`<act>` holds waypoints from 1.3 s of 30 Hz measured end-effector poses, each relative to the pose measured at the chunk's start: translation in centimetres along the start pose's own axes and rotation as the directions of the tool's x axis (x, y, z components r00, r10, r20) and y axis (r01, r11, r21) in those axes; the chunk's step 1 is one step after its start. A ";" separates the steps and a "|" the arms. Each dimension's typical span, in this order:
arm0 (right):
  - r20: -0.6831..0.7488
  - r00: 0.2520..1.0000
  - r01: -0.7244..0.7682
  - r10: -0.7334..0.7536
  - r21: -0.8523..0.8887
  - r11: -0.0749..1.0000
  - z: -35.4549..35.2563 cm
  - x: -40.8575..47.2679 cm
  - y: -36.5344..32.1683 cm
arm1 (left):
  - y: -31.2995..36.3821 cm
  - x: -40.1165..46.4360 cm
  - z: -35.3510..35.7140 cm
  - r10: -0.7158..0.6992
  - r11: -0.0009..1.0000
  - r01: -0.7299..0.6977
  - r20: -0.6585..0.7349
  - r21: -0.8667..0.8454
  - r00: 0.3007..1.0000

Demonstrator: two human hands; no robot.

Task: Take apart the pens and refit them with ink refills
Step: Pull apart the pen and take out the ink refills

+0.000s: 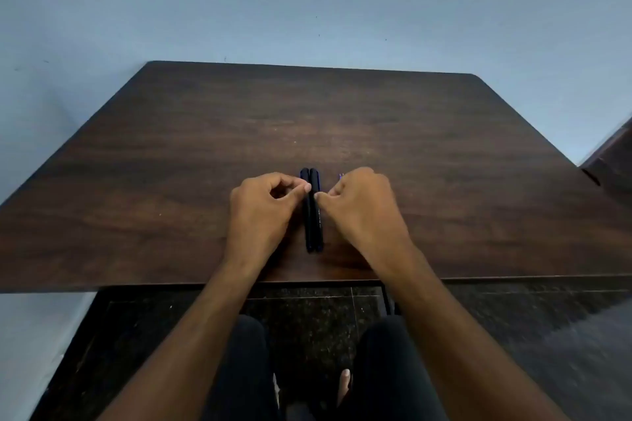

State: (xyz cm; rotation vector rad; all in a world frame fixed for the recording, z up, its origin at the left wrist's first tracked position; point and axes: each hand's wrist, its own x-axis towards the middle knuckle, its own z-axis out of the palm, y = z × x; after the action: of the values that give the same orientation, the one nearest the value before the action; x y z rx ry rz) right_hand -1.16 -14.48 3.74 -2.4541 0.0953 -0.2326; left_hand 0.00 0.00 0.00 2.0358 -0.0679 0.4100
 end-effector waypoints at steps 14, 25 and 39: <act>0.112 0.983 -0.126 0.143 -0.144 0.982 0.9 -0.2 -1.0 | 0.4 -0.1 -0.1 0.016 1.000 -0.016 0.048 0.005 0.999; 0.084 0.983 -0.151 0.165 -0.152 0.977 0.9 -0.4 -1.3 | 0.7 -0.3 0.0 0.006 1.000 -0.006 0.041 0.012 0.999; -0.017 0.990 -0.140 0.139 -0.092 0.986 0.4 -1.1 -1.1 | 0.7 -0.2 -0.1 -0.008 1.000 0.009 0.030 -0.026 1.000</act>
State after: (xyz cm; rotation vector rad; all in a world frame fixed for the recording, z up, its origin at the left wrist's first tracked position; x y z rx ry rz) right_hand -2.12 -13.23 3.92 -2.5261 0.2880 -0.1830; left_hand -0.41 -0.33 0.58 2.0162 -0.0826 0.3721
